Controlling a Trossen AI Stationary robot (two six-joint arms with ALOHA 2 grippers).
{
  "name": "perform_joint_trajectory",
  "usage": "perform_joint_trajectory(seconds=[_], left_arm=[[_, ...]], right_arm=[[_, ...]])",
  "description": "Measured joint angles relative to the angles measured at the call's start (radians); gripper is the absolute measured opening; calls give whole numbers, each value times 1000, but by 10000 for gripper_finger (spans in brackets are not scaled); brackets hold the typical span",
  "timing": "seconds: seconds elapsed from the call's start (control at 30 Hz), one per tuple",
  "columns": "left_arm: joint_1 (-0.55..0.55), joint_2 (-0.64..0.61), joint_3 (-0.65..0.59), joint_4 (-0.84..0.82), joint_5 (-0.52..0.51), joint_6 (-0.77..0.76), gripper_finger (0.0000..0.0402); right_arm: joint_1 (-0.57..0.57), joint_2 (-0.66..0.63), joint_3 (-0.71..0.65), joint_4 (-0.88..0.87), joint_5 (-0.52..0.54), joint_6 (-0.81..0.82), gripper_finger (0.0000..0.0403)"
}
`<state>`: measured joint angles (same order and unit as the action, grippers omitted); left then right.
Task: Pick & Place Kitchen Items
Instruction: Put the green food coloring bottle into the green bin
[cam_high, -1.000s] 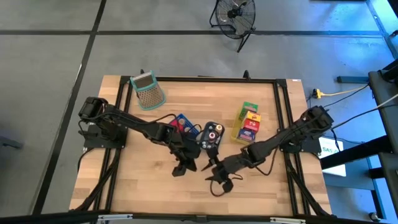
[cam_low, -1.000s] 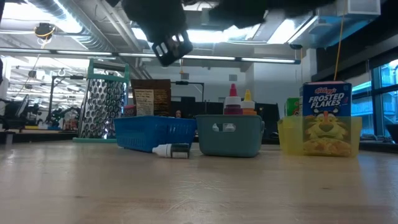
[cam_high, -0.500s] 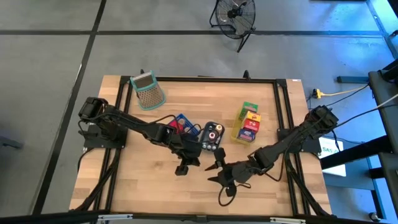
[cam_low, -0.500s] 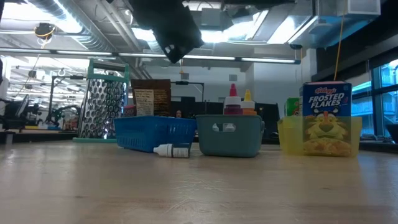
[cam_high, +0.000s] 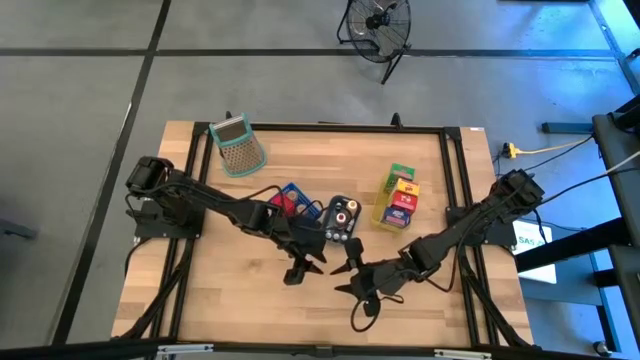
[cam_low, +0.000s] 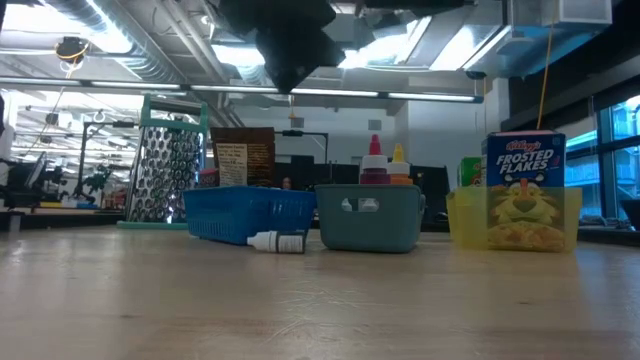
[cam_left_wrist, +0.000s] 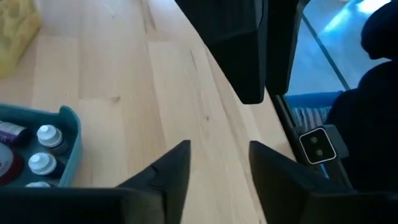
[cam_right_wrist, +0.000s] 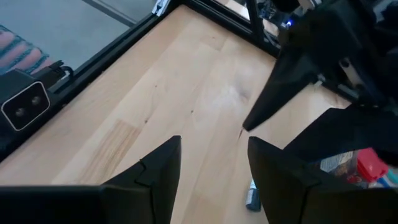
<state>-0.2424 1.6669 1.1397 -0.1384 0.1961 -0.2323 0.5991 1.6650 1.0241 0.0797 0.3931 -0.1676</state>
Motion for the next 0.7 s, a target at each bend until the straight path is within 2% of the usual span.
perform_joint_trajectory(seconds=[0.13, 0.2, 0.37, 0.5, 0.7], left_arm=[[-11, -15, -1, -81, -40, -40, 194], [-38, -40, -1, -140, -109, -57, 206], [-156, -142, -2, -277, -404, -129, 217], [-270, -216, -3, -296, -650, -142, 217], [-420, -252, -5, -312, -910, -74, 233]], right_arm=[[-6, 0, 0, -33, 0, 51, 188], [-15, 0, 0, -40, -1, 66, 188], [-45, 0, 7, -38, -8, 74, 188], [-116, 5, 83, -99, -122, 106, 188], [-205, 42, 182, -213, -156, 142, 188]])
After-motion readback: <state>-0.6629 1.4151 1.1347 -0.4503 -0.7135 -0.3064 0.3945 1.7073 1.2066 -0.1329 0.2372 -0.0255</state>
